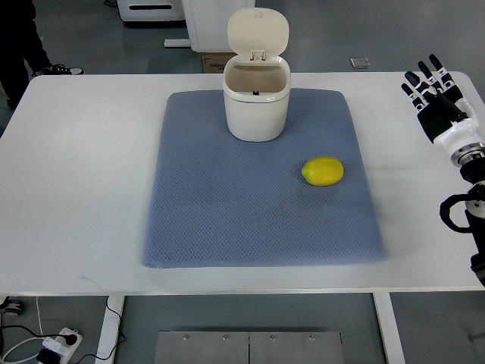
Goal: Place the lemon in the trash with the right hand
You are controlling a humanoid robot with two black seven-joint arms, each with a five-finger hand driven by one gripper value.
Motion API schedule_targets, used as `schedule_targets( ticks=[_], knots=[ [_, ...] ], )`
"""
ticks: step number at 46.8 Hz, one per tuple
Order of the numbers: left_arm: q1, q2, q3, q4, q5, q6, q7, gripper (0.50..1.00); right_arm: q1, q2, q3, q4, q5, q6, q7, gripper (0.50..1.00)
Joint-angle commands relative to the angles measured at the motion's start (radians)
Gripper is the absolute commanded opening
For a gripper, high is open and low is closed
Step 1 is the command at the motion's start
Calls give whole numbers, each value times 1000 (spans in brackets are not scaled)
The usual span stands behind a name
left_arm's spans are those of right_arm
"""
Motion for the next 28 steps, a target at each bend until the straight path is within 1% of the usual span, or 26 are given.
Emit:
schedule_targets(
  ticks=[1,19,23,28],
  knots=[
    [0,0,0,0,0,0,0,1000,0,-11,0,0,6,1,2,1000],
    [0,0,0,0,0,0,0,1000,1,-28,0,2,10,2,3,1000],
    [0,0,0,0,0,0,0,1000,3,-28,-2,2,10,2,21,1000],
    [0,0,0,0,0,0,0,1000,4,-25,-3,0,25,2,64,1000]
  ],
)
